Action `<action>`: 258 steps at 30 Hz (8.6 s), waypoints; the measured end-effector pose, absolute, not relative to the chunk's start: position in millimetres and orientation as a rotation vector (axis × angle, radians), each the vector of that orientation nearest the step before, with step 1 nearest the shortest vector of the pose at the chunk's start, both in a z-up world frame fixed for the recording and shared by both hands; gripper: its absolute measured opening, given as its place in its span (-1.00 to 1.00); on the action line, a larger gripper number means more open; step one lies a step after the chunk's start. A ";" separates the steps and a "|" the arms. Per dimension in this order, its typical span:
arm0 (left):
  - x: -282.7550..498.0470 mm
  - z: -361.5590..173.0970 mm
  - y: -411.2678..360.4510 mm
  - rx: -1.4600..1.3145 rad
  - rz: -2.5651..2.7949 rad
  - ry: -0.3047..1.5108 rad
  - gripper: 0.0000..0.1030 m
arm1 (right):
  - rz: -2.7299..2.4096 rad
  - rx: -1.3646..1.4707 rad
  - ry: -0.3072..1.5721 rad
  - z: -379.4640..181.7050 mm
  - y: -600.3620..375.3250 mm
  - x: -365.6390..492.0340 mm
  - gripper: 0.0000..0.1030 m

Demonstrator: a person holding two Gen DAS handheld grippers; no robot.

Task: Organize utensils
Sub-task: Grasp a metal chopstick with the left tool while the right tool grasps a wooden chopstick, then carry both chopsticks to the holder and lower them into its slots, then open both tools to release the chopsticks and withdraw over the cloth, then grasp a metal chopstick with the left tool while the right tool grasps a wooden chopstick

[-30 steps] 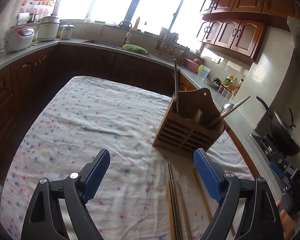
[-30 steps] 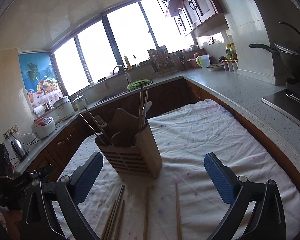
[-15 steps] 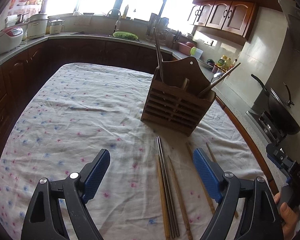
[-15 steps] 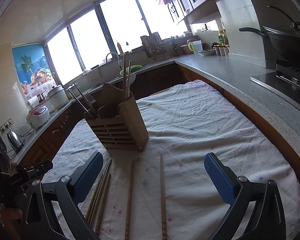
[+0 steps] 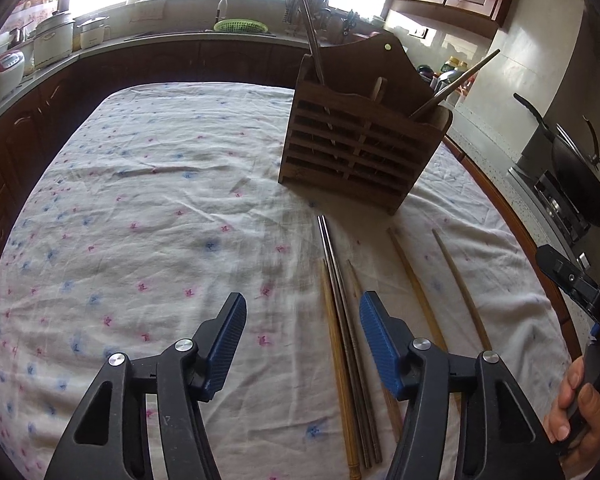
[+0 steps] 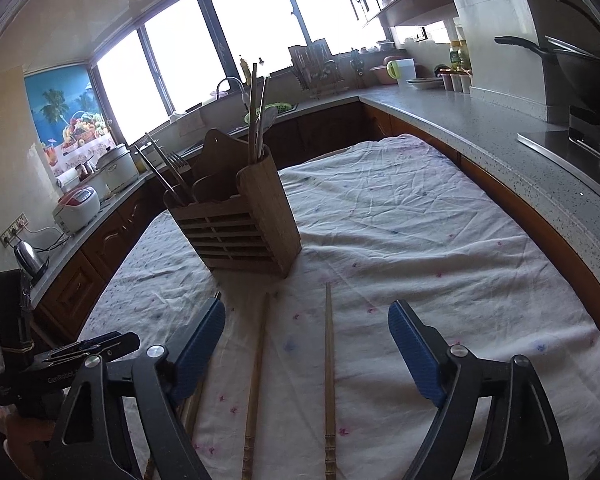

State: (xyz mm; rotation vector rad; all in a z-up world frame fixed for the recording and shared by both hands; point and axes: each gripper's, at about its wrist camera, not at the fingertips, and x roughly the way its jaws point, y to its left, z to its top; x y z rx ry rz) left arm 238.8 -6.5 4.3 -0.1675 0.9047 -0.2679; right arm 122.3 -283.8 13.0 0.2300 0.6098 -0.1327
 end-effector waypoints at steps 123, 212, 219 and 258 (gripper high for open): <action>314.1 163.9 46.9 -0.342 -0.251 0.258 -0.94 | -0.048 0.135 0.226 194.1 -256.7 227.9 -0.90; 217.1 18.2 24.6 -0.295 -0.157 0.795 0.67 | -0.152 0.245 0.558 17.2 -285.6 111.8 0.96; 251.6 2.1 -4.9 -0.188 -0.169 0.870 0.50 | -0.154 0.241 0.604 5.8 -289.1 120.0 0.79; 355.7 -53.6 -68.9 0.073 -0.207 0.985 -0.49 | -0.169 0.162 0.849 -52.9 -295.7 219.3 -0.39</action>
